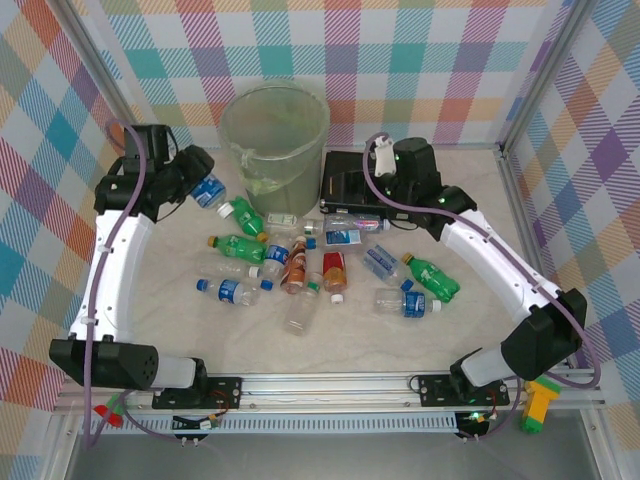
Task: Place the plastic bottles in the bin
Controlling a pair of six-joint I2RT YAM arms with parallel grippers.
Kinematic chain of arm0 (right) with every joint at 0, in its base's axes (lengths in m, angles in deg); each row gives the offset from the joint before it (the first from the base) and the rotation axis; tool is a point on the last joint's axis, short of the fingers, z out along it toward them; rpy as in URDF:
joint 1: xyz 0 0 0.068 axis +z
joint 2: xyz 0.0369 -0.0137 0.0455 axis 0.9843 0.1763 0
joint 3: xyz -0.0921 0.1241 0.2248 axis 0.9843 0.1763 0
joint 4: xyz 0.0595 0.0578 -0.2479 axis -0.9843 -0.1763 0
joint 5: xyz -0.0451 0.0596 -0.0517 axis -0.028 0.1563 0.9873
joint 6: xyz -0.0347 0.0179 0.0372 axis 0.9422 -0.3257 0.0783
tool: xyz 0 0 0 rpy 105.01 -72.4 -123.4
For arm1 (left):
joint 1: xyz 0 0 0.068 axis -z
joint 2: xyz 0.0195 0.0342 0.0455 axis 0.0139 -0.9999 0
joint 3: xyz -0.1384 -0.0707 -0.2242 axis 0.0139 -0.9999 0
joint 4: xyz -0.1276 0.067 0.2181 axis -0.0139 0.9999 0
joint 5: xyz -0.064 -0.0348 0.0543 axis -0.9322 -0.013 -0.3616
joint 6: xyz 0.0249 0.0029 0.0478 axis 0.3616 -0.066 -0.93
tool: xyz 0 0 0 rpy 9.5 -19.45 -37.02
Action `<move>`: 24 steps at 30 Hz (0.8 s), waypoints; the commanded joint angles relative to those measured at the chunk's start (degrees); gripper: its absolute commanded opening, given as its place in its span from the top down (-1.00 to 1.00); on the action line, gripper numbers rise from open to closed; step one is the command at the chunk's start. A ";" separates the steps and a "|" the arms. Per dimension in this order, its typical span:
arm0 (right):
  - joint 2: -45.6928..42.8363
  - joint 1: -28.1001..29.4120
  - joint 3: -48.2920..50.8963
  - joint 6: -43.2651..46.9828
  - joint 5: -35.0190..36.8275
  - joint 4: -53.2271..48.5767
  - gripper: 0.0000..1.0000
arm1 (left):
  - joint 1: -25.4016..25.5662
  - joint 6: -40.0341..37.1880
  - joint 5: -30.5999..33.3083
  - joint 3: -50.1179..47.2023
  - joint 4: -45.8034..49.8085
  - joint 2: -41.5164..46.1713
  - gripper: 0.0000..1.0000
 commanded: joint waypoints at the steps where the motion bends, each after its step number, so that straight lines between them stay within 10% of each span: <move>1: 0.25 0.38 -2.45 1.37 -1.13 0.70 -0.98 | 1.86 2.73 -1.53 3.37 -4.57 -1.79 -0.19; 24: -7.37 0.40 1.35 1.52 1.43 -1.19 -0.98 | 6.56 19.63 -2.95 11.51 -43.19 -19.52 -0.15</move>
